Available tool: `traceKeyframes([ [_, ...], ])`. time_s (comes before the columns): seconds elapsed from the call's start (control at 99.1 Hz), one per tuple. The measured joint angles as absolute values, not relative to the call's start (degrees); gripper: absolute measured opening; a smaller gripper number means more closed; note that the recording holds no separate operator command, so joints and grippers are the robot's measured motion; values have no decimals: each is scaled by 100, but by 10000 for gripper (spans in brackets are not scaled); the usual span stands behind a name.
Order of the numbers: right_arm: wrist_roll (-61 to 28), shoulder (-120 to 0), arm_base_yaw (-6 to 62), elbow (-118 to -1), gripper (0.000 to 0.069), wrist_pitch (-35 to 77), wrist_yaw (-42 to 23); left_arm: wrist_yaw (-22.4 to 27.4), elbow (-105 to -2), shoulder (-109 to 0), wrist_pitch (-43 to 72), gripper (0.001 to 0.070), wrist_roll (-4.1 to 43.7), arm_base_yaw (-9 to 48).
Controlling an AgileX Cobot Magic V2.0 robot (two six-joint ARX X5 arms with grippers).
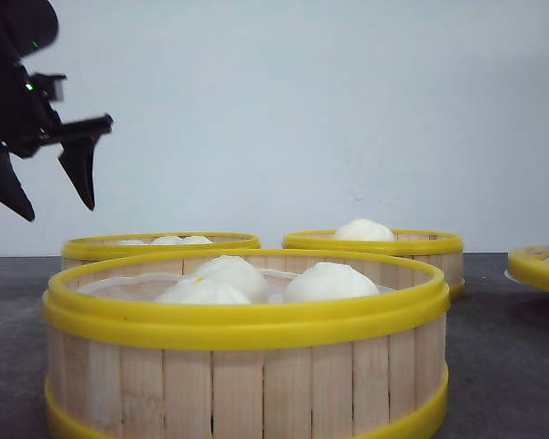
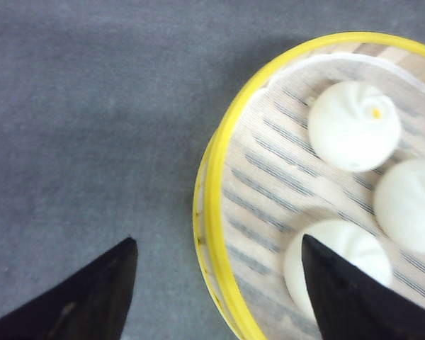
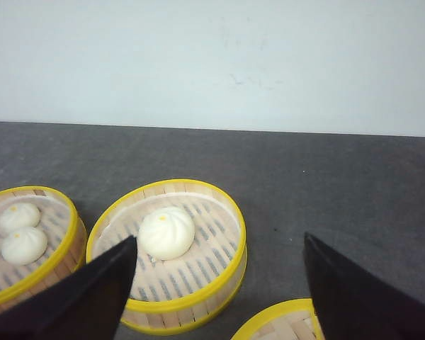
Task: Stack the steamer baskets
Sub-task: 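Lower the left gripper onto the rim of the farther bun-filled basket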
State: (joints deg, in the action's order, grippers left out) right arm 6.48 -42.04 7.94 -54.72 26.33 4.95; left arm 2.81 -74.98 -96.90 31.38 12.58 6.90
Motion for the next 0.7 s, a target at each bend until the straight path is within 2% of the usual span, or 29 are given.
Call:
traceKeyframes([
  [0.172,648,-4204,794,-5472,463,2633,458,152,-7975,-10217,3489,434,1240,722],
  [0.353,648,-4204,794,-5472,459,2633,454,-27,-8014,-10444,3489,432,1234,746],
  [0.505,648,-4222,794,-5472,445,2633,445,-30,-8014,-10591,3485,362,1205,764],
  [0.696,648,-4303,794,-5472,444,2633,445,-167,-8014,-10639,3452,325,1201,779],
])
